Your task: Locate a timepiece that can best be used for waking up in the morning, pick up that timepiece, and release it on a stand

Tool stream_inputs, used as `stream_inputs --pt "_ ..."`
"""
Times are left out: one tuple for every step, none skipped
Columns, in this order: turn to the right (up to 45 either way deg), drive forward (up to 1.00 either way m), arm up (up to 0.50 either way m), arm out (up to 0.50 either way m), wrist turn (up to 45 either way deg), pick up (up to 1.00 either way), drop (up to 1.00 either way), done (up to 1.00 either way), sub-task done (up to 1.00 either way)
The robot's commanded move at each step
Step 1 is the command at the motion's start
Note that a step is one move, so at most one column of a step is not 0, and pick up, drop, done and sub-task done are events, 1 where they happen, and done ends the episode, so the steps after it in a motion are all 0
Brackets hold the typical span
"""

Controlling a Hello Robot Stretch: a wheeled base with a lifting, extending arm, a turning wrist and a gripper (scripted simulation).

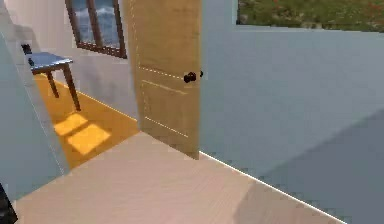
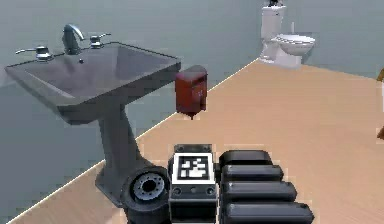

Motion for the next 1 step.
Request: stream_inputs --pt "45.0 0.00 0.00 0.00 0.0 0.00 0.00 0.00 0.00"
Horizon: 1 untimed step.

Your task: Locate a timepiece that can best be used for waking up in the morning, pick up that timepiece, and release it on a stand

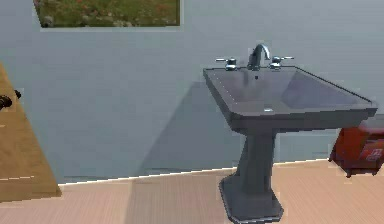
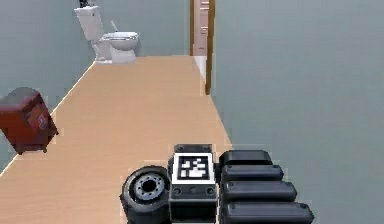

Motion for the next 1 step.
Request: stream_inputs --pt "3.0 0.00 0.00 0.00 0.0 0.00 0.00 0.00 0.00"
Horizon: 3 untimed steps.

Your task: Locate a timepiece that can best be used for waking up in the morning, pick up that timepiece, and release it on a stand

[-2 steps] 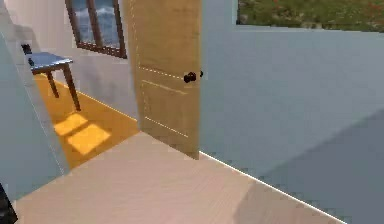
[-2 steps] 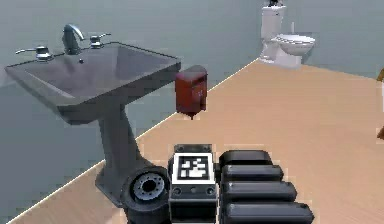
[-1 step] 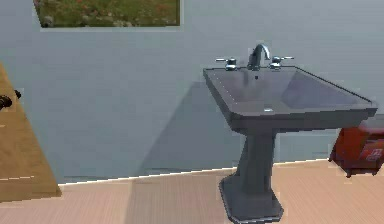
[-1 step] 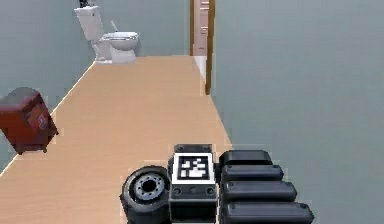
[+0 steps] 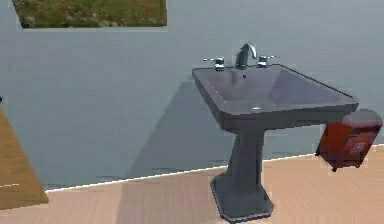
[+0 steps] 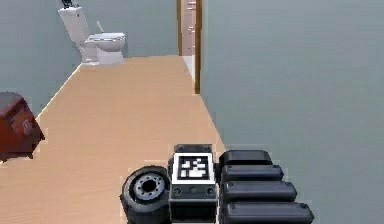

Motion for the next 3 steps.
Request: stream_inputs --pt "0.0 0.20 0.00 0.00 0.0 0.00 0.00 0.00 0.00" --pt "-45.0 0.00 0.00 0.00 0.0 0.00 0.00 0.00 0.00" --pt "-36.0 0.00 0.00 0.00 0.0 0.00 0.00 0.00 0.00"
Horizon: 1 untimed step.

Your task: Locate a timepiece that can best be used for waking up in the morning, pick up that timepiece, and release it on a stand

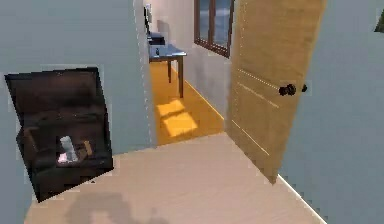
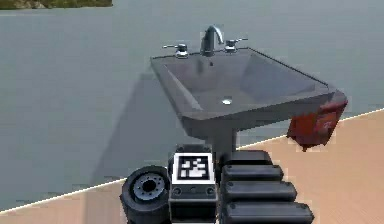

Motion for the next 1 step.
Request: stream_inputs --pt "0.0 1.00 0.00 0.00 0.0 0.00 0.00 0.00 0.00"
